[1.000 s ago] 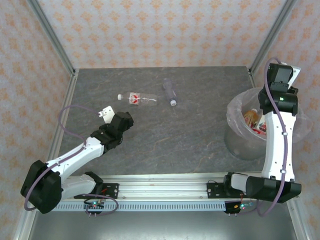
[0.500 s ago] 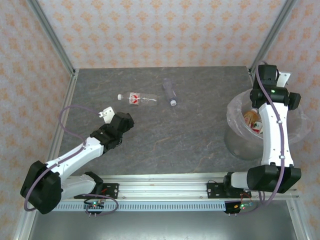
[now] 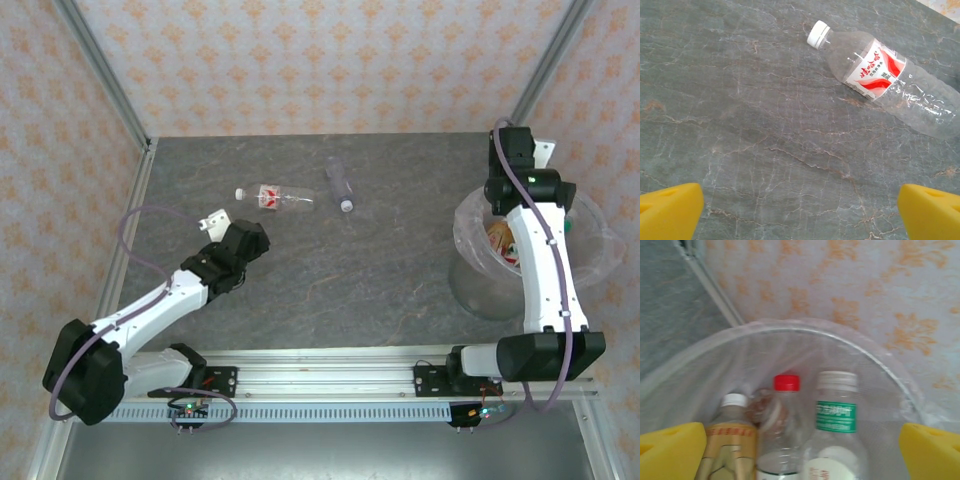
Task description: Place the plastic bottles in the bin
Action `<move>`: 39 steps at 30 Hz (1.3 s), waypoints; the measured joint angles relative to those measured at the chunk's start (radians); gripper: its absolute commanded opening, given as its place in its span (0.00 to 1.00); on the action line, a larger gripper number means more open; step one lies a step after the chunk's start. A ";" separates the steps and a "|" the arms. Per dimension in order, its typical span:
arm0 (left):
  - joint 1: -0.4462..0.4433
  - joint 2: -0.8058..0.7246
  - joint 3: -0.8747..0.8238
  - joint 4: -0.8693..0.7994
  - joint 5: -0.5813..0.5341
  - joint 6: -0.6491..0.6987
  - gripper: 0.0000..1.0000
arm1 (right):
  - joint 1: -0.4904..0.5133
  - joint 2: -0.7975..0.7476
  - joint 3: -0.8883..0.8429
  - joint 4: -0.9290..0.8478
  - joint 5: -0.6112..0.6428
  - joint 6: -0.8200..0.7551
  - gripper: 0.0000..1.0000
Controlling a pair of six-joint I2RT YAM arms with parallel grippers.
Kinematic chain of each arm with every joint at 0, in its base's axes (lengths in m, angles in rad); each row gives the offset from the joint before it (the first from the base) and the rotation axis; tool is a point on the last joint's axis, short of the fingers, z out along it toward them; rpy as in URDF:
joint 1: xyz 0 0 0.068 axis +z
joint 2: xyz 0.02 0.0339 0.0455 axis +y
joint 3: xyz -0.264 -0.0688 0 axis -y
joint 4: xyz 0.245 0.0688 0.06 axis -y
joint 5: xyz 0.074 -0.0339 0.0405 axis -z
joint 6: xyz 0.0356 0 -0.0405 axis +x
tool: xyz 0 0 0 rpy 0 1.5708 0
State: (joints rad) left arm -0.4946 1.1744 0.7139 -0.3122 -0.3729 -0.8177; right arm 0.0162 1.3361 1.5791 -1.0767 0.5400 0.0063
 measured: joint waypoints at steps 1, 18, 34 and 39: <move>0.007 0.017 0.013 -0.007 0.005 0.000 1.00 | 0.016 -0.002 0.000 0.010 -0.010 0.007 0.99; 0.170 0.294 0.314 -0.071 0.084 -0.001 1.00 | 0.373 -0.158 -0.122 0.352 -0.137 0.031 0.99; 0.264 0.581 0.685 -0.227 0.063 -0.117 1.00 | 0.455 -0.212 -0.386 0.803 -0.518 0.100 0.99; 0.294 0.713 0.863 -0.301 0.061 -0.213 1.00 | 0.455 -0.212 -0.411 0.832 -0.530 0.120 0.99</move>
State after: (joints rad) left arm -0.2001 1.8874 1.5772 -0.6132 -0.3119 -1.0306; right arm 0.4709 1.1236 1.1683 -0.2451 0.0097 0.1265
